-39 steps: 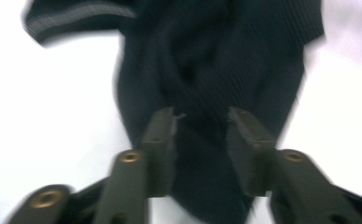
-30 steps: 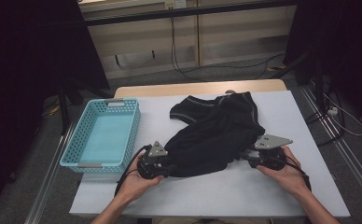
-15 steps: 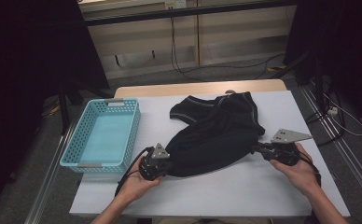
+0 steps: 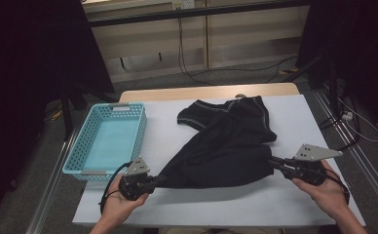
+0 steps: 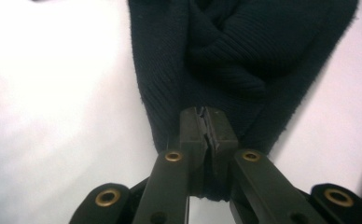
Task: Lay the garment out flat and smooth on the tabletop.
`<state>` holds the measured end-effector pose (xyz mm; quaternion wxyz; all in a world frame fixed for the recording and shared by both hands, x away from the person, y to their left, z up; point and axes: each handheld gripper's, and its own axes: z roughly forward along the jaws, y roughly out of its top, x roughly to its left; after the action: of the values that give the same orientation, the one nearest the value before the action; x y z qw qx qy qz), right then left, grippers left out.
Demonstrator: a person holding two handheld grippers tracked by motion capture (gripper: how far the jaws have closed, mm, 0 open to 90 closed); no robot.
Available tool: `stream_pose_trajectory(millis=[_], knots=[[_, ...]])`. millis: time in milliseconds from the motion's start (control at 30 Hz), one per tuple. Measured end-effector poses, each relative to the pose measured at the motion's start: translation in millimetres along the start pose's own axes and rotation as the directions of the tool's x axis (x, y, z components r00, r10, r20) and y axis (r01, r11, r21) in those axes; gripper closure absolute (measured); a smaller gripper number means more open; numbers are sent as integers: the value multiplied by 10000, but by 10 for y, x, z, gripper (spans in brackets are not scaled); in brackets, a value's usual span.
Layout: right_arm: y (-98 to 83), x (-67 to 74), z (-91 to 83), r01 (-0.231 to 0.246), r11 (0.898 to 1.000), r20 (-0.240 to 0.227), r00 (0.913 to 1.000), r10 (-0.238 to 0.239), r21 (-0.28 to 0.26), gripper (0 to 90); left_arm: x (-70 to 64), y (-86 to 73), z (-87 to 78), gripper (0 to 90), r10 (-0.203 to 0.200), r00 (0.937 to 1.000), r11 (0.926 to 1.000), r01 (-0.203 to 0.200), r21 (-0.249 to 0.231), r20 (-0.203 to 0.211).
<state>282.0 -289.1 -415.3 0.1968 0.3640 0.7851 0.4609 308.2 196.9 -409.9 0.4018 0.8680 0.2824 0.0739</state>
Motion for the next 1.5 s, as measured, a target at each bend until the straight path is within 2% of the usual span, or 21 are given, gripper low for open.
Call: stream_pose_trajectory(millis=[100, 167, 300, 367, 467, 600, 667, 700, 733, 800, 900, 1000, 1033, 1067, 1133, 1167, 1200, 1267, 1333, 1433, 1500], knots=[[-79, 51, -42, 47, 9998, 67, 10000, -49, 176, 854, -68, -110, -31, 870, -132, 9996, 9995, 125, 278, 266], [-120, 45, -23, 78, 9994, 138, 9999, -83, 342, 848, -93, -128, -22, 848, -136, 9998, 9995, 131, 272, 166], [-112, 62, 94, 289, 9974, 107, 9995, -297, 658, 781, -100, -26, 51, 682, 14, 9998, 9998, -18, 218, 176], [-91, 87, 156, 477, 9963, 48, 9988, -482, 717, 747, -97, 55, 112, 654, 97, 9997, 9998, -100, 144, 210], [-48, 127, 259, 613, 9951, -93, 9981, -608, 779, 685, -122, 173, 272, 621, 376, 9990, 9983, -386, 442, 238], [-12, 181, 412, 811, 9910, -312, 9964, -782, 1066, 628, -269, 257, 497, 529, 1059, 9935, 9891, -1095, 984, 418], [-15, 199, 485, 978, 9871, -409, 9948, -933, 1271, 586, -279, 266, 602, 492, 1247, 9911, 9836, -1298, 1255, 474], [-26, 213, 518, 1089, 9850, -407, 9937, -1043, 1339, 545, -265, 259, 640, 471, 1558, 9865, 9757, -1617, 1481, 502], [-46, 232, 545, 1141, 9837, -541, 9927, -1076, 1388, 531, -251, 238, 671, 461, 1731, 9831, 9723, -1802, 1491, 594], [-75, 282, 566, 1360, 9791, -770, 9891, -1255, 1511, 528, -240, 200, 677, 450, 1537, 9862, 9789, -1604, 1263, 610], [-84, 349, 568, 1399, 9802, -1045, 9865, -1259, 1403, 494, -262, 176, 656, 427, 1640, 9845, 9773, -1707, 1254, 620], [-97, 421, 635, 1622, 9715, -1374, 9807, -1394, 1726, 435, -305, 145, 640, 409, 2081, 9772, 9657, -2122, 1496, 429], [-100, 447, 657, 1766, 9671, -1445, 9779, -1513, 1830, 425, -314, 135, 631, 411, 2101, 9770, 9653, -2130, 1510, 349], [-105, 468, 674, 1839, 9646, -1456, 9767, -1577, 1888, 436, -313, 123, 612, 434, 2077, 9779, 9639, -2089, 1650, 247], [-108, 466, 678, 1674, 9661, -1542, 9783, -1382, 1966, 487, -283, 101, 553, 593, 1994, 9799, 9638, -1974, 1793, 69], [-119, 457, 678, 1572, 9683, -1630, 9785, -1262, 1943, 540, -250, 87, 520, 736, 1919, 9814, 9654, -1893, 1796, 27], [-129, 452, 672, 1534, 9702, -1756, 9771, -1205, 1877, 634, -212, 73, 484, 785, 1690, 9856, 9710, -1679, 1700, 80], [-123, 459, 654, 1820, 9651, -1816, 9722, -1480, 1880, 764, -139, 55, 412, 814, 1357, 9906, 9778, -1367, 1590, 176], [-108, 470, 630, 2043, 9574, -1505, 9729, -1755, 2039, 861, -112, 40, 362, 819, 1230, 9922, 9809, -1250, 1491, 226], [-120, 431, 573, 2160, 9519, -1317, 9728, -1906, 2173, 884, -105, 14, 255, 823, 1095, 9938, 9858, -1110, 1264, 182], [-130, 381, 515, 2313, 9430, -851, 9725, -2170, 2391, 888, -94, -18, 188, 827, 1010, 9947, 9877, -1025, 1184, 185]])
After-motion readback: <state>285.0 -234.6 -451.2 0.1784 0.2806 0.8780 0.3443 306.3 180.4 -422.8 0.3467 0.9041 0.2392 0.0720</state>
